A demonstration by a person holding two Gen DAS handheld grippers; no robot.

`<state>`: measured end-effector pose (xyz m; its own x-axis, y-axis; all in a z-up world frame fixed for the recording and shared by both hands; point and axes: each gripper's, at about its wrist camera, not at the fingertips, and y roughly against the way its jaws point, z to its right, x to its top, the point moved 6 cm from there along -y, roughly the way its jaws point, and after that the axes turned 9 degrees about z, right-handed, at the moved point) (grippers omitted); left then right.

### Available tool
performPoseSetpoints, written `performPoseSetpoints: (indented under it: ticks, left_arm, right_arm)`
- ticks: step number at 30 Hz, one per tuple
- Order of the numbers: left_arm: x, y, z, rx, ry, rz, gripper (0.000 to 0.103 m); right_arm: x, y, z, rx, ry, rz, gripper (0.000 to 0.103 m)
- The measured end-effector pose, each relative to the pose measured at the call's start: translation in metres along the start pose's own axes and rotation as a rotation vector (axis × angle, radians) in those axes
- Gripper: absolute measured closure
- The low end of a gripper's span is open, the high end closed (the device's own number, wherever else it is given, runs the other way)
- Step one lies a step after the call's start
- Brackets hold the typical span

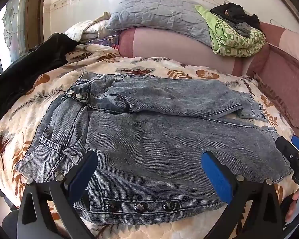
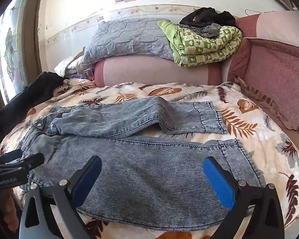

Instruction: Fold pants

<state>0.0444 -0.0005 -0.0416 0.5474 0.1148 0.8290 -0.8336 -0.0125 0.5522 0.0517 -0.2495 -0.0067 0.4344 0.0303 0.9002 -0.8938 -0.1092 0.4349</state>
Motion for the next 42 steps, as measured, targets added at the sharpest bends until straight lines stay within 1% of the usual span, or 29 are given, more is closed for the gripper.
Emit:
performPoseSetpoints:
  ticks: [5, 9, 10, 20, 21, 30, 42]
  left_arm:
    - [-0.0021, -0.0013, -0.001, 0.004, -0.001, -0.003, 0.0]
    - [-0.0002, -0.0021, 0.0067, 0.014, 0.006, -0.004, 0.0]
    - [-0.0037, 0.0003, 0.0, 0.012, 0.0, -0.002, 0.0]
    - [-0.0059, 0.0009, -0.0004, 0.009, 0.0, -0.014, 0.0]
    - [-0.0062, 0.0001, 0.0005, 0.01, -0.002, -0.004, 0.0]
    - [-0.0081, 0.0005, 0.0003, 0.011, -0.004, -0.01, 0.0]
    - [-0.0058, 0.0019, 0.0013, 0.011, -0.014, 0.002, 0.0]
  right_arm:
    - [0.0001, 0.0015, -0.0024, 0.002, 0.009, 0.004, 0.0]
    - [0.0, 0.0015, -0.0012, 0.002, 0.006, 0.004, 0.0]
    - [0.0001, 0.0016, -0.0012, 0.002, 0.005, 0.004, 0.0]
    - [0.0, 0.0017, -0.0027, 0.002, 0.013, 0.003, 0.0]
    - [-0.0001, 0.0018, -0.0028, 0.0, 0.016, 0.003, 0.0]
    - [0.0003, 0.0028, -0.0031, -0.001, 0.015, 0.005, 0.0]
    - [0.0018, 0.0043, -0.0022, -0.001, 0.015, 0.011, 0.0]
